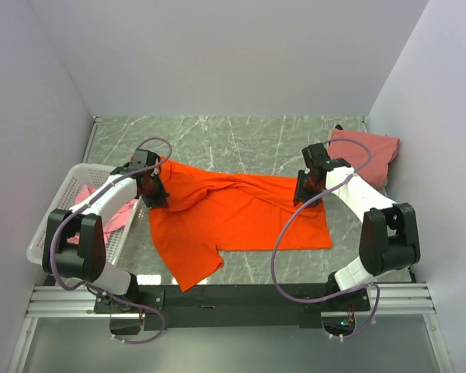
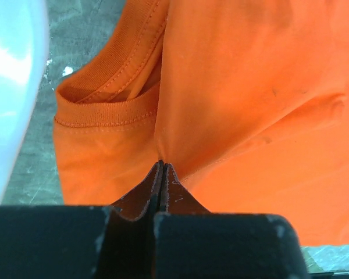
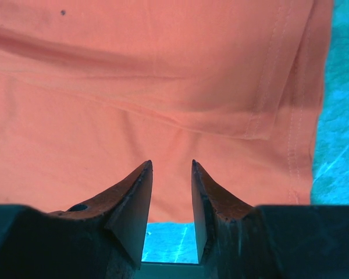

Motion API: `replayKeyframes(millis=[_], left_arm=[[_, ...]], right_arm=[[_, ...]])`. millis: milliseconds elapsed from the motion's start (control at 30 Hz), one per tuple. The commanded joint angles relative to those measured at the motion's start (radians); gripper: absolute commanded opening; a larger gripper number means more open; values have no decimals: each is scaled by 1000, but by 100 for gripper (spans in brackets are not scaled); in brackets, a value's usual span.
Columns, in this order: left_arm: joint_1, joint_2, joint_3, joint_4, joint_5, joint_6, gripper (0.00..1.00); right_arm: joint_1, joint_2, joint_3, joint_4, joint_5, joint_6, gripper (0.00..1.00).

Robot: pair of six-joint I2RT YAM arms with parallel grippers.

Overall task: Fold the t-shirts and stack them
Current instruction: Fold the tshirt

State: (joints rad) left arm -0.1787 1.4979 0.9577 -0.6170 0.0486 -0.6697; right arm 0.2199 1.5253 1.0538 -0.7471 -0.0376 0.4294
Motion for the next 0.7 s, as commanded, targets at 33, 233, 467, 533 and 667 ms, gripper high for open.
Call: replayKeyframes(millis=[33,233,467,533,667], left_arm=[[8,-51,12,-24,17,-4,1],[25,-18,62,-47,45,35,1],[53,4,96,-64,57,67,1],[61,15,96,-61,60,73,0],[64,19,93,-56,74,76,0]], right_arm=[[-11,39,73,6,74,-12,41],[-76,127,121,6,133,-24,42],[-137,145,65,29,145,-31,42],[-145,147,43,35,145,-34,42],[-157,151,14,45,151,-32,42]])
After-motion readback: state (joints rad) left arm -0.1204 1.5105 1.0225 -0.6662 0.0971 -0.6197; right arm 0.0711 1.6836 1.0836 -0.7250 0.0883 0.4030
